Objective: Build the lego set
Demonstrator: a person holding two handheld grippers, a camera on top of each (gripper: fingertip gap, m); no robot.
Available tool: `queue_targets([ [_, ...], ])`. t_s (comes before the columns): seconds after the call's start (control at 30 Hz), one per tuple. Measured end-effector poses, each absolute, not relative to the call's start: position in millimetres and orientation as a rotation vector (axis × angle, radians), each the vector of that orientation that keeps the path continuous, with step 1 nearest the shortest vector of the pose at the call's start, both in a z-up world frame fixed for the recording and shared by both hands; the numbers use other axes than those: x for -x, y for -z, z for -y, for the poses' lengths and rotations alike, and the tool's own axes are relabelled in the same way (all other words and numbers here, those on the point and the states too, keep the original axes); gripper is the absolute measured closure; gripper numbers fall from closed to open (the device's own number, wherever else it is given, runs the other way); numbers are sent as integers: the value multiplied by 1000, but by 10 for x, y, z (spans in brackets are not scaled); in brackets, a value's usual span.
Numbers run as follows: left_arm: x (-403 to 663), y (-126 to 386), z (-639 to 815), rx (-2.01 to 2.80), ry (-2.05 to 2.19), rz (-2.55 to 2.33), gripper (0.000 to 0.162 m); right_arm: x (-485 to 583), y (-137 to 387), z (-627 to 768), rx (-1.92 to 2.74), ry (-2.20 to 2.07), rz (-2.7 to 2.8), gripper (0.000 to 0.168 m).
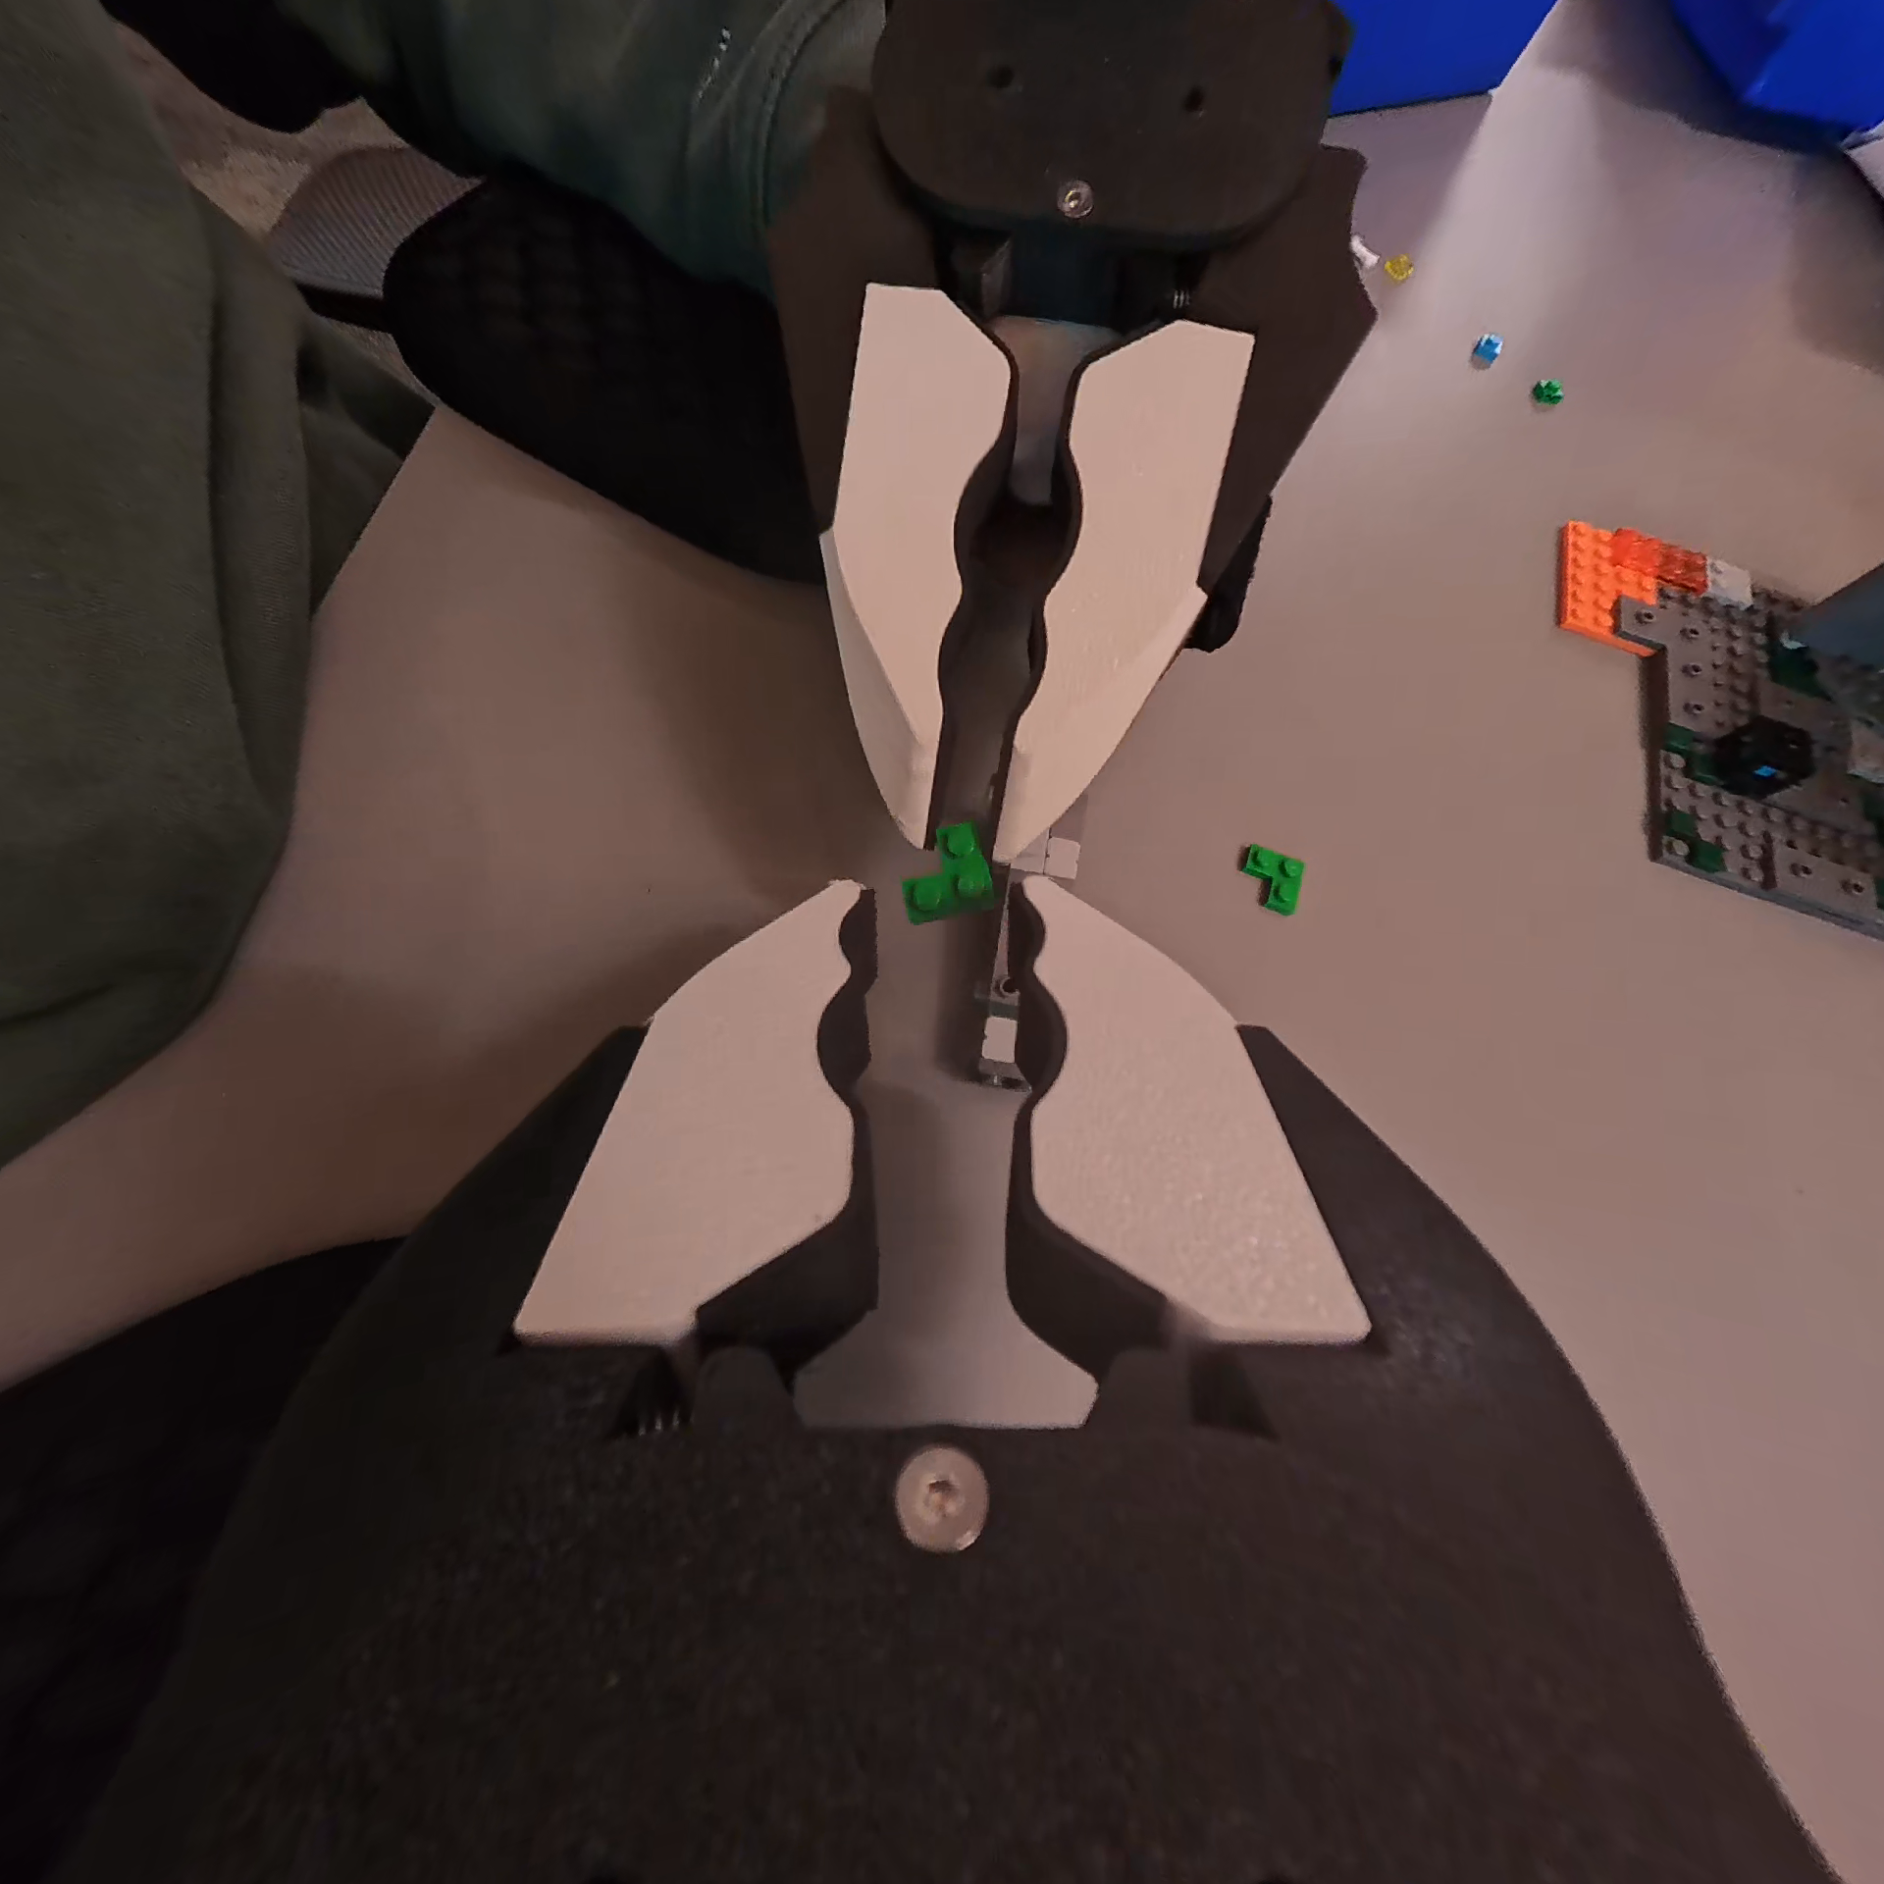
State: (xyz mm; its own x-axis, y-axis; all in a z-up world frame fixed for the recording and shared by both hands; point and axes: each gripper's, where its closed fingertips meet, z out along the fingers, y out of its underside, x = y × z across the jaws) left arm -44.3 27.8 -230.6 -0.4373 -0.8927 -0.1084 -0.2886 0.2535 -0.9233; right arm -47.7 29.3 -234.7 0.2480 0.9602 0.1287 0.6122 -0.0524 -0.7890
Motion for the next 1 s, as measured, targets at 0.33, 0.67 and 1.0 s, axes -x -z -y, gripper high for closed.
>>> queue_targets([
  [0.33, 397, 2437, -491, 1152, 997, -1851, 150, 336, 2549, -497, 1960, -427, 1354, 152],
  [0.67, 383, 2600, -545, 1205, 874, -1904, 147, 363, 2700, -520, 2120, -393, 1300, 152],
  [1.0, 350, 2652, -529, 1241, 865, -1919, 147, 356, 2750, -526, 2149, -404, 1288, 152],
])
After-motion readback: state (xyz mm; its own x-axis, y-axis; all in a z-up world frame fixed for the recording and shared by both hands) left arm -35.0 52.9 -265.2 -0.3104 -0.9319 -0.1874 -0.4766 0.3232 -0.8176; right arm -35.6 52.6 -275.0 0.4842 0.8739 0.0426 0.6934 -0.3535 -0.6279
